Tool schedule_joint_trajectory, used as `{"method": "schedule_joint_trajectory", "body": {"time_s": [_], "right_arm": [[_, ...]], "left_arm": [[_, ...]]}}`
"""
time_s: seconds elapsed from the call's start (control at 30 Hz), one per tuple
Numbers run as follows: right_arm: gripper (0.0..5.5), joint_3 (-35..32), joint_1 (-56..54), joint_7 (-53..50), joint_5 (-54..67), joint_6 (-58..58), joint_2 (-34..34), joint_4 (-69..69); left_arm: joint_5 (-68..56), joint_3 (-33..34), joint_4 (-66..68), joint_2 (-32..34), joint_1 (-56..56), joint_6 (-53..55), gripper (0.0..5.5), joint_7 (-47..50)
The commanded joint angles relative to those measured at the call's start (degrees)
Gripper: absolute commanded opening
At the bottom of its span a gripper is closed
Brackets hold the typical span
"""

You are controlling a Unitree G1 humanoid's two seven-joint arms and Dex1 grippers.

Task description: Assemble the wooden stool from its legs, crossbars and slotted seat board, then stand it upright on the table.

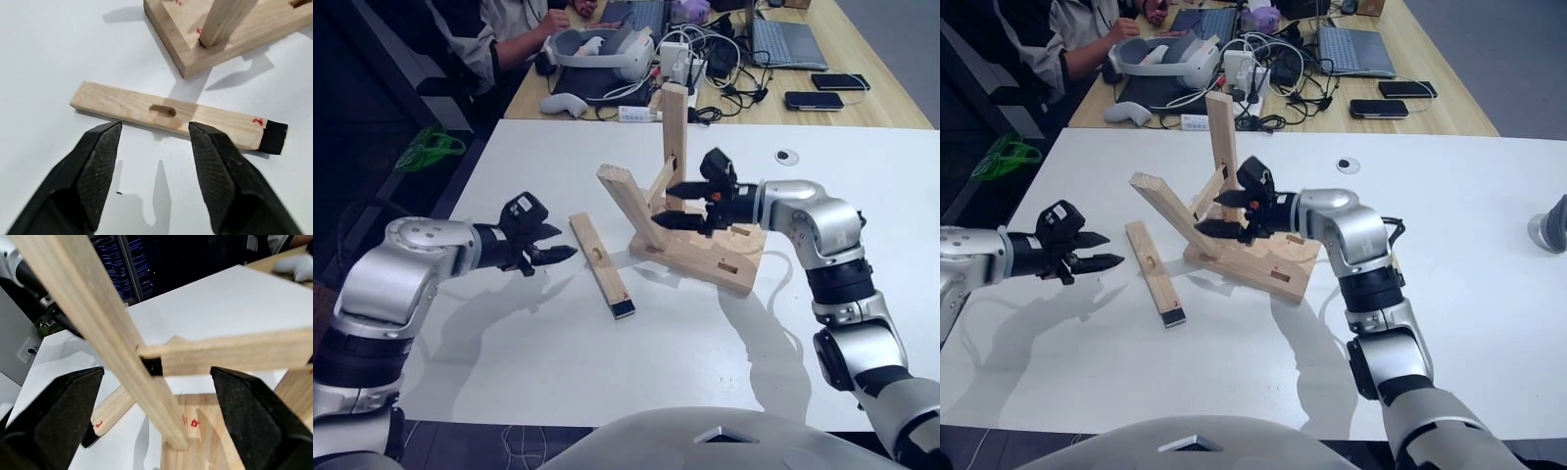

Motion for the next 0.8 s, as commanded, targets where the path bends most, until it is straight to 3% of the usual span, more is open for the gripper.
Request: {"method": "schedule_joint_trajectory", "body": {"time_s": [0.03,0.2,0.33,0.57,0.8], "right_arm": [[4.09,3.1,-0.5,2.4,-6.0,-9.5,-7.1,9.0],[4.09,7.7,1.4,7.5,-8.7,-17.3,-9.0,13.6],[4.09,5.9,0.0,8.4,-9.1,-19.4,-11.2,17.1],[4.09,5.9,8.9,11.8,-6.2,-13.4,-16.8,6.1],[4.09,-1.3,22.1,1.0,4.2,2.5,-12.2,-11.3]], "left_arm": [[-0.5,-3.7,-2.3,-6.5,-2.4,1.0,2.53,3.6],[0.6,-9.0,0.1,-12.3,-7.0,0.1,2.53,5.9],[3.3,-13.4,0.9,-12.8,-7.5,1.1,2.53,7.5],[6.9,-19.7,2.3,-16.1,-12.0,3.0,2.53,9.9],[0.6,-7.2,4.5,-32.8,-5.8,5.4,2.53,20.2]]}}
